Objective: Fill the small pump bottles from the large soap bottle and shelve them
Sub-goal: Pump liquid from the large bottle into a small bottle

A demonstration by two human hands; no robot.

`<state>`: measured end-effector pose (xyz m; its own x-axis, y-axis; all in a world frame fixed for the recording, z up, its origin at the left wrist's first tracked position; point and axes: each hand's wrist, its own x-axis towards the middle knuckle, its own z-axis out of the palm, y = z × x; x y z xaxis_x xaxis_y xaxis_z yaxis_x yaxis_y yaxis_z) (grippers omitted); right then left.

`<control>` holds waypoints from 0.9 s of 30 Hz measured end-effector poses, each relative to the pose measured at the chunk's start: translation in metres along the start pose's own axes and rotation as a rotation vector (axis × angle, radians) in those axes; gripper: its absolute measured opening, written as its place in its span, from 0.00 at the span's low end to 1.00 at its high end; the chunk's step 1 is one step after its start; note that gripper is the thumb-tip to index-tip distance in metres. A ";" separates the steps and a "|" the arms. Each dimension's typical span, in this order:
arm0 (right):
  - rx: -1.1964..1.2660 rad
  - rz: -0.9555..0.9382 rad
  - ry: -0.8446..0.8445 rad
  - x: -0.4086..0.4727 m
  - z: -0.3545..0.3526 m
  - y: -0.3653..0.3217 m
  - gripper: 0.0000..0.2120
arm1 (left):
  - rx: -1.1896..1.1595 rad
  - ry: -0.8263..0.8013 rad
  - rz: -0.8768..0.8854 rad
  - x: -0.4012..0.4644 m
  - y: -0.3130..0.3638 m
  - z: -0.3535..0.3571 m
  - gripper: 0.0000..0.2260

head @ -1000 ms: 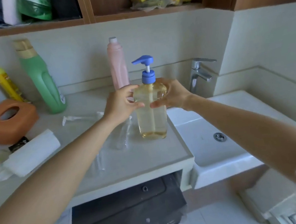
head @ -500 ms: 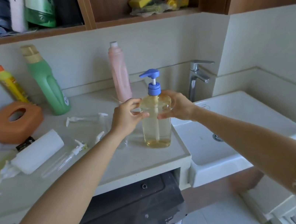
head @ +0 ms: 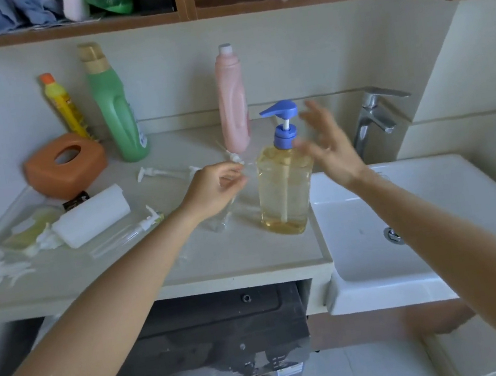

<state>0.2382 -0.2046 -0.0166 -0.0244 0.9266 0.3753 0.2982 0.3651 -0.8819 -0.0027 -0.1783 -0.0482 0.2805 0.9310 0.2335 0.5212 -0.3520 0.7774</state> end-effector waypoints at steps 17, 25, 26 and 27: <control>-0.688 -0.041 -0.327 -0.035 0.177 0.029 0.12 | 0.448 -0.028 -0.260 -0.061 -0.099 -0.084 0.17; -0.887 0.284 -0.315 -0.026 0.269 0.030 0.29 | 0.303 -0.045 -0.294 -0.059 -0.126 -0.088 0.11; -0.912 0.325 -0.351 -0.024 0.273 0.029 0.29 | 0.270 -0.050 -0.304 -0.060 -0.128 -0.090 0.11; -0.921 0.356 -0.370 -0.023 0.276 0.028 0.29 | 0.221 -0.066 -0.319 -0.060 -0.130 -0.093 0.10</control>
<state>-0.0162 -0.1910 -0.1292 -0.0370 0.9932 -0.1101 0.9511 0.0012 -0.3088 -0.1627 -0.1793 -0.1092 0.1242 0.9913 -0.0430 0.7496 -0.0653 0.6587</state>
